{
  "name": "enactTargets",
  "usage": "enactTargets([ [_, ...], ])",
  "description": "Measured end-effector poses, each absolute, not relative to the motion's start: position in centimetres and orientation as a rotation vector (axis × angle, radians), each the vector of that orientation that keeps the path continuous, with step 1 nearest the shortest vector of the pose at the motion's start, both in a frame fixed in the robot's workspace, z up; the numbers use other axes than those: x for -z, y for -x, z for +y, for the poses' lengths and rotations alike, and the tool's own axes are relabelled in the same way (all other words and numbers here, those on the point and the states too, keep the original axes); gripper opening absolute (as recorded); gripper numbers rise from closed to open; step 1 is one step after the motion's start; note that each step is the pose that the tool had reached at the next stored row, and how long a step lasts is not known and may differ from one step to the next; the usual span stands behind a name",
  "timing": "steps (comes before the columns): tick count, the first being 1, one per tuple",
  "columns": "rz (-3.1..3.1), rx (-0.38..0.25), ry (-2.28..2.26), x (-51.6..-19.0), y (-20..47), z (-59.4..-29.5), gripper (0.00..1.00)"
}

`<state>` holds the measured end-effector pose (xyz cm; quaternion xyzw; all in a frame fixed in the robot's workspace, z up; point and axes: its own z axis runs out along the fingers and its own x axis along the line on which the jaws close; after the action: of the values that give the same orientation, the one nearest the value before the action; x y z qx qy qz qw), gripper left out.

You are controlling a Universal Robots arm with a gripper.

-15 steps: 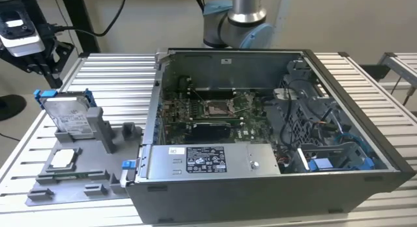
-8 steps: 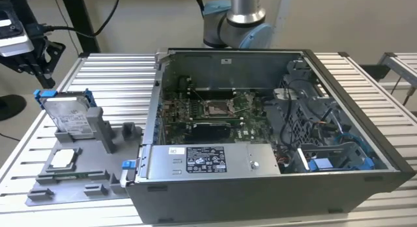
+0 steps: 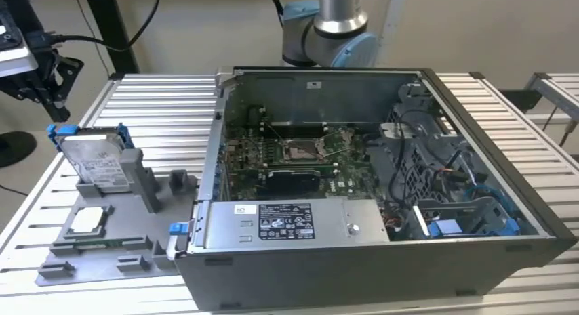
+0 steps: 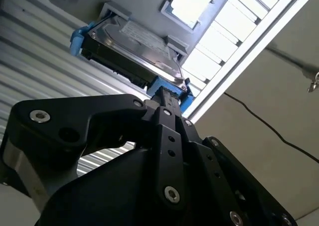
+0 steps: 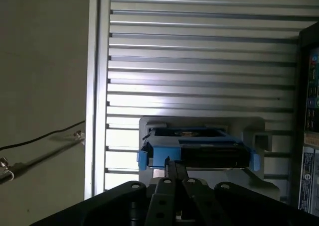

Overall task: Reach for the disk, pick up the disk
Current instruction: 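Reach for the disk, then pick up the disk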

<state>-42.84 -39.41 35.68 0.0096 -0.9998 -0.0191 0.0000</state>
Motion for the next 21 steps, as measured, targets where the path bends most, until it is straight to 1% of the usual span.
enactTargets([
  [7, -3.143, 0.059, -0.074, -35.67, 42.87, -39.4, 0.0],
  [21, -3.113, 0.05, -0.418, -35.67, 42.88, -39.37, 0.0],
])
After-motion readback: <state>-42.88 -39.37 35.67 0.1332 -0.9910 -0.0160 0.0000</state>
